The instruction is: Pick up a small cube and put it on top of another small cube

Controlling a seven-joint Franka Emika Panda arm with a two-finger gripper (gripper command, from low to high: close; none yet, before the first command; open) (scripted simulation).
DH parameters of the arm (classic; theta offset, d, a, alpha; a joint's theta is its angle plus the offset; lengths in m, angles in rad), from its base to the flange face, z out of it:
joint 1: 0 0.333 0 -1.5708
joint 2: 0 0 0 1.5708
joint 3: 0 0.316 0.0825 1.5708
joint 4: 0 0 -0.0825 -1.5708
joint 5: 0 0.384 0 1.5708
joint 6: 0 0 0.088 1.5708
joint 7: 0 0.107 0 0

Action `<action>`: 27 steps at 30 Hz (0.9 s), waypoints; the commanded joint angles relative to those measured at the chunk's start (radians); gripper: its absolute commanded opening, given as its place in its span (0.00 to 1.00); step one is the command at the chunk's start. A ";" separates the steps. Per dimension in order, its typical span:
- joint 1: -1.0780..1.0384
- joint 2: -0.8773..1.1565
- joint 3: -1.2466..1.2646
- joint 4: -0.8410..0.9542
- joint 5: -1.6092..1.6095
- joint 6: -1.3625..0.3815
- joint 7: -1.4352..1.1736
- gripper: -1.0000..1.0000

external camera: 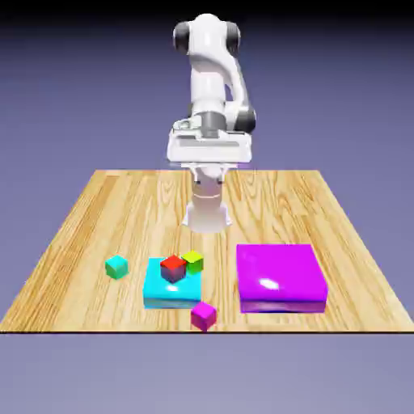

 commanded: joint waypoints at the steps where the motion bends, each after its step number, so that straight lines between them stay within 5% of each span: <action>1: -0.019 0.036 -0.022 -0.004 -0.021 0.021 0.017 0.50; 20: -0.385 0.717 -0.443 -0.083 -0.424 0.408 0.329 0.50; 27: -0.419 0.934 -0.386 0.011 -0.411 0.534 0.366 0.50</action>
